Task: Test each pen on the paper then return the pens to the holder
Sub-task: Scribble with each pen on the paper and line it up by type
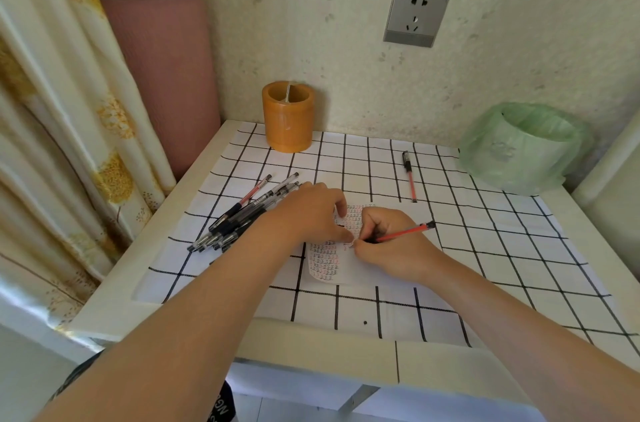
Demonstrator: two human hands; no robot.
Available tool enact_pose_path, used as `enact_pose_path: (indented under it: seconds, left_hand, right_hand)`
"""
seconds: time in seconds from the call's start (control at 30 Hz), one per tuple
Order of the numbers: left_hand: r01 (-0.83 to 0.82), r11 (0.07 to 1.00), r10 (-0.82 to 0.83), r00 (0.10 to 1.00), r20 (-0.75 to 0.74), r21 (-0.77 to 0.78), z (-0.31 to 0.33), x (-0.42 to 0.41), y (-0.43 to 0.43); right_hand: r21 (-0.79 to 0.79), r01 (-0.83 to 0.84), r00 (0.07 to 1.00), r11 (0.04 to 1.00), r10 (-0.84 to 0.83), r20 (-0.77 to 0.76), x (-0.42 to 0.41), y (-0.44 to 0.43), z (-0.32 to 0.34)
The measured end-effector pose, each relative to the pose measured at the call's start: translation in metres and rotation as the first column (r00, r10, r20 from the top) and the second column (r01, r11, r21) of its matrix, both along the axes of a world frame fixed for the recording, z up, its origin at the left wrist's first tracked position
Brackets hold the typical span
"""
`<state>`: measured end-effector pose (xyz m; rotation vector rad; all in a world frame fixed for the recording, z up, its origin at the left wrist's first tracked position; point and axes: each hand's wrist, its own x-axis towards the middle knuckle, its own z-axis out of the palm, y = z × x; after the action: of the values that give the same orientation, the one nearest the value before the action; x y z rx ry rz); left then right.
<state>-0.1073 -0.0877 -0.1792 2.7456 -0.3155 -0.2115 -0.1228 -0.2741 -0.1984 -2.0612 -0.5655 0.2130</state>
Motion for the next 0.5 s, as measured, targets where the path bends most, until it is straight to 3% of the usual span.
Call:
enact_pose_path:
  seconds: [0.5]
  left_hand:
    - [-0.001, 1.000, 0.001, 1.000, -0.021, 0.006, 0.0023, 0.0002, -0.0006]
  right_hand:
    - [-0.006, -0.021, 1.000, 1.000, 0.021, -0.024, -0.0009, -0.0004, 0.0015]
